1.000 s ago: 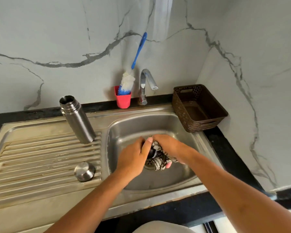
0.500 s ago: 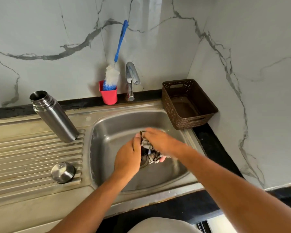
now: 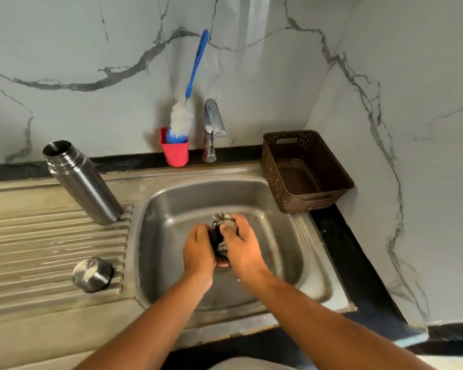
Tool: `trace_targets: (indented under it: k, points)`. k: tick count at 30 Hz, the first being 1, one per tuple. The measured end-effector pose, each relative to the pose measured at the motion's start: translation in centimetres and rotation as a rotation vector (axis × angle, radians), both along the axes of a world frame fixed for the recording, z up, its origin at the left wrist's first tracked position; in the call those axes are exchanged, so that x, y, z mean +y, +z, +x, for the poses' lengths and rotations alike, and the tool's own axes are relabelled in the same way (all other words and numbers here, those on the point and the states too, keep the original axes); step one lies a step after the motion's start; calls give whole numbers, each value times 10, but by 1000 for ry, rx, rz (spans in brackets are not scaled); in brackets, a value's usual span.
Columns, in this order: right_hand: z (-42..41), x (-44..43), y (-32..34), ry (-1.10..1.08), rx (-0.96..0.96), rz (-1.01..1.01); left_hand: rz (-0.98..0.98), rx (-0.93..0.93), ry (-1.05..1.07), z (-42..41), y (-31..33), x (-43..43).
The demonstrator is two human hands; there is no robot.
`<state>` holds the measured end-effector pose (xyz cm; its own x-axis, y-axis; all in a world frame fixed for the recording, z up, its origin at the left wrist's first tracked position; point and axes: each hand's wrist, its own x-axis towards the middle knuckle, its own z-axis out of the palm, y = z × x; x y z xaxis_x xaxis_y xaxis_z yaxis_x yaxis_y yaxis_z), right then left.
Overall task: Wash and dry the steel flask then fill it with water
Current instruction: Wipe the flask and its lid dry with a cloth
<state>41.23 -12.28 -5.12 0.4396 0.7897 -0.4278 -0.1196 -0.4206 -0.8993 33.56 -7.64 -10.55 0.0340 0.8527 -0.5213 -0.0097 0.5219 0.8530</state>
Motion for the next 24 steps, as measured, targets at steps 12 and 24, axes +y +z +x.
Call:
trace_targets:
  k: [12, 24]
  points:
    - [36, 33, 16, 188, -22, -132, 111, 77, -432, -27, 31, 19]
    - [30, 20, 21, 340, -522, 70, -98, -69, -326, -15, 39, 24]
